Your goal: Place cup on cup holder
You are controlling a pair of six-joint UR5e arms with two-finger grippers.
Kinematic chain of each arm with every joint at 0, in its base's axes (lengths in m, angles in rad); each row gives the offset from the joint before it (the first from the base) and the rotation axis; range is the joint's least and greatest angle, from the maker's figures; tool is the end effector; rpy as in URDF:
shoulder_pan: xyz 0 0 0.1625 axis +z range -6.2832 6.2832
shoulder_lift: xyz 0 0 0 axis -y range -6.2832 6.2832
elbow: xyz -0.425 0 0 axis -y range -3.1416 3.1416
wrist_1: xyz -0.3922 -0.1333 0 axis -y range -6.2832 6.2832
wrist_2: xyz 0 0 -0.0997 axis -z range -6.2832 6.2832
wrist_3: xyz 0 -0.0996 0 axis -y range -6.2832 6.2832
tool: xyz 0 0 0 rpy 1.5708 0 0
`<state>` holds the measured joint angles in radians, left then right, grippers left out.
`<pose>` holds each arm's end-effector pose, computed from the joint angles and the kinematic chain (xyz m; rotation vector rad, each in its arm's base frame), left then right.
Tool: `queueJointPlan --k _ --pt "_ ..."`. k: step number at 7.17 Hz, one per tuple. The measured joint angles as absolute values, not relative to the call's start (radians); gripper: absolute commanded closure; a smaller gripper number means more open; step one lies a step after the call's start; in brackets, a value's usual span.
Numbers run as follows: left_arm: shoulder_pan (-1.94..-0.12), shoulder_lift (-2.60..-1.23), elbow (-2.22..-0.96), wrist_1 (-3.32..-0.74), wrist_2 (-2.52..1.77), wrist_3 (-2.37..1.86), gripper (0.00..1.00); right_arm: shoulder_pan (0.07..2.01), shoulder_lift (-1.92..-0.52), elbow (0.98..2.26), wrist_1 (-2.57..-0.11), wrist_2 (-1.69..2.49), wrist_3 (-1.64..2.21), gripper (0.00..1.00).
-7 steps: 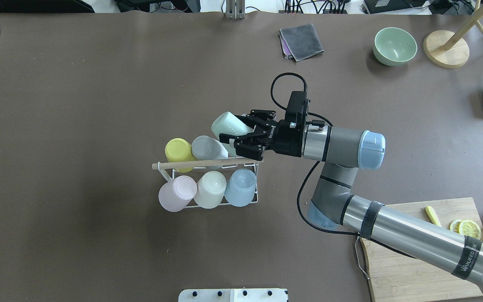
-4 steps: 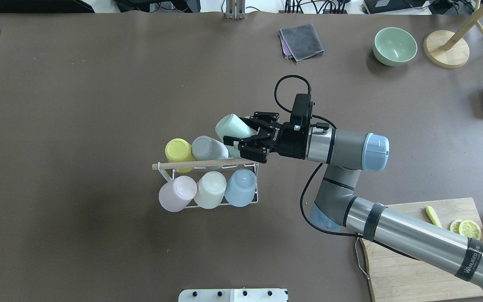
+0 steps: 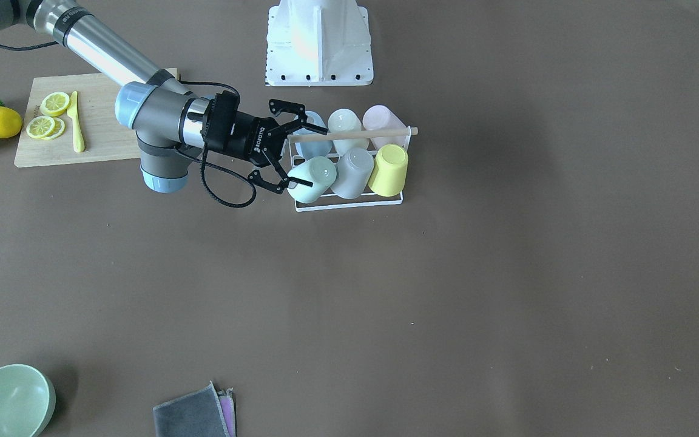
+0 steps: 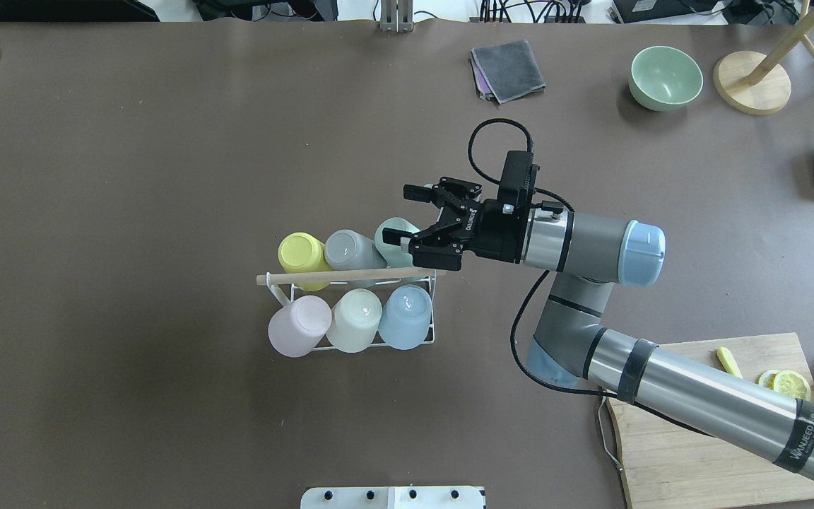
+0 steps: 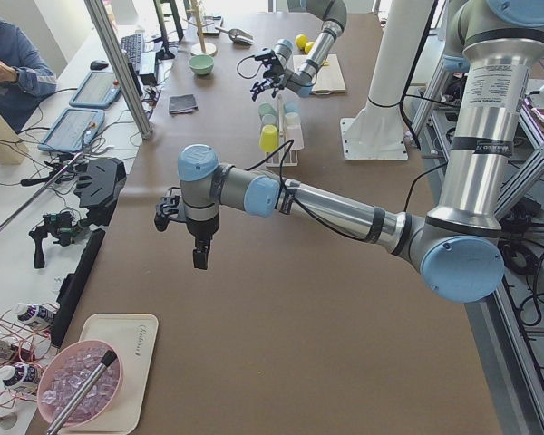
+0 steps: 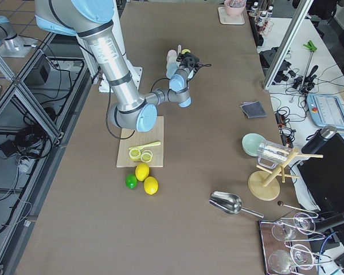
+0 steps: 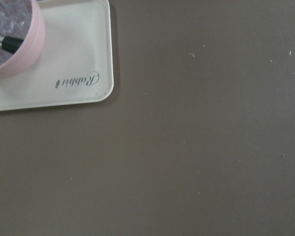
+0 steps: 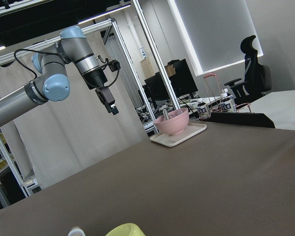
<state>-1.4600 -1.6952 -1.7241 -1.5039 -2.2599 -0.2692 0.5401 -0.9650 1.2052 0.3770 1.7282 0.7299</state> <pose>-0.0094 -0.5479 0.5310 0.0691 0.7124 -0.0790 -0.4931 -0.4328 0.2803 1.3309 -1.7515 -0.3415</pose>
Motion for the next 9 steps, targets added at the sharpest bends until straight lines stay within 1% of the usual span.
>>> queueJointPlan --k 2,3,5,6,7,8,9 --pt "-1.471 -1.707 -1.689 -1.480 -2.276 -0.245 0.02 0.619 -0.984 1.244 0.351 1.727 0.730 0.00" --pt "-1.475 -1.713 -1.669 -1.478 -2.289 -0.242 0.03 0.686 -0.991 1.247 0.291 1.724 0.730 0.00" --pt "-1.478 -1.710 -1.620 -1.485 -2.391 -0.241 0.03 0.827 -1.001 1.249 0.078 1.724 0.730 0.00" --pt "-1.486 -1.704 -1.604 -1.490 -2.442 -0.237 0.03 0.868 -1.003 1.253 -0.035 1.728 0.731 0.00" --pt "-1.502 -1.702 -1.597 -1.490 -2.463 -0.222 0.03 0.885 -1.015 1.286 -0.161 1.732 0.758 0.00" --pt "-1.523 -1.701 -1.588 -1.486 -2.468 -0.180 0.03 0.891 -1.057 1.394 -0.349 1.738 0.821 0.00" --pt "-1.541 -1.697 -1.580 -1.484 -2.462 -0.136 0.02 0.890 -1.113 1.536 -0.558 1.743 0.863 0.00"
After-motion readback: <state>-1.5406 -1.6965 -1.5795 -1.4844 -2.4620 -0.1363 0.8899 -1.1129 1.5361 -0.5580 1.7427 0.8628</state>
